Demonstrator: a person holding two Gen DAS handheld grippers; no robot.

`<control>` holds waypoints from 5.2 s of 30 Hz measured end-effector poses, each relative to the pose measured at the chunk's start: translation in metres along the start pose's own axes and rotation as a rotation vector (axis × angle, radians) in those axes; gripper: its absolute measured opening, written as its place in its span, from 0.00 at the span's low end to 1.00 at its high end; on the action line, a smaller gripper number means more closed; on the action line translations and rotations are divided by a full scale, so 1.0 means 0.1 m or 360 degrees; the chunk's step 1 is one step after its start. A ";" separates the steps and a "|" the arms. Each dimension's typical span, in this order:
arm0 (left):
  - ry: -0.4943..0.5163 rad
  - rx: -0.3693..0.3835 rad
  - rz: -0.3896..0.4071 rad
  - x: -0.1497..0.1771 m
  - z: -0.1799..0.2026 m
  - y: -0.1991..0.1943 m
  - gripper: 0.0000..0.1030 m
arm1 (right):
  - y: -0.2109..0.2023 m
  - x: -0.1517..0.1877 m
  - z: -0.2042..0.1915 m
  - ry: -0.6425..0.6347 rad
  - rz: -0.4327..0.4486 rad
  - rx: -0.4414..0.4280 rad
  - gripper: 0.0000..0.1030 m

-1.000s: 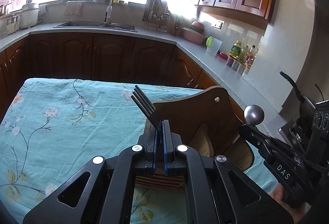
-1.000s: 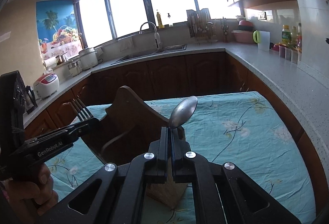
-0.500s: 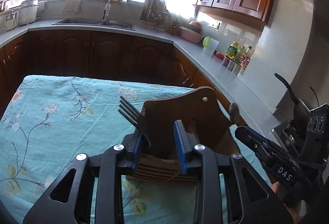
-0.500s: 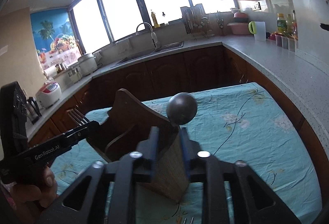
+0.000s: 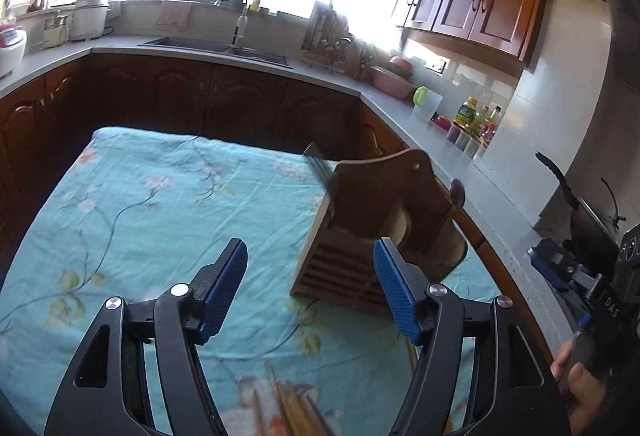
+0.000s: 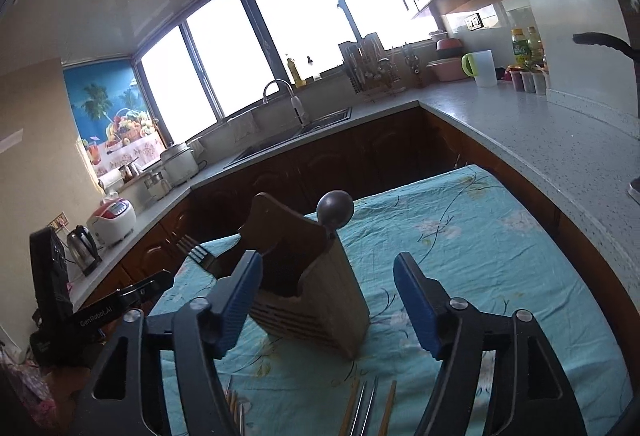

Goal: Organize utensils
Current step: 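Open the left gripper releasing the fork into the holder while the right gripper releases the spoon, then move both open grippers back over the chopsticks on the cloth, then close the left gripper on a wooden chopstick while the right gripper grasps another chopstick, then carry the chopsticks upright with both grippers and lower them into the wooden holder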

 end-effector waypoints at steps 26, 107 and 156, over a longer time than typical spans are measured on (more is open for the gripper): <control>-0.0025 -0.0115 -0.0070 1.18 -0.29 -1.20 0.72 | -1.09 0.87 -0.26 -0.0167 -0.0012 0.0060 0.86; -0.0034 0.0093 -0.0228 0.67 -0.10 -0.95 0.05 | -0.58 0.66 -0.23 -0.0118 -0.0303 0.0052 0.05; -0.0011 0.0082 0.0487 -1.66 0.44 -0.28 0.05 | -0.17 -1.52 -0.50 -0.0079 0.0532 0.0033 0.05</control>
Point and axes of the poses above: each gripper's, at about its wrist camera, not at the fingertips, and y roughly the way its jaws point, z to its right, x to its underside, the point moved 10 cm from there along y, roughly the way its jaws point, and after that the axes turned 6 degrees about z, right-handed, at the moved point
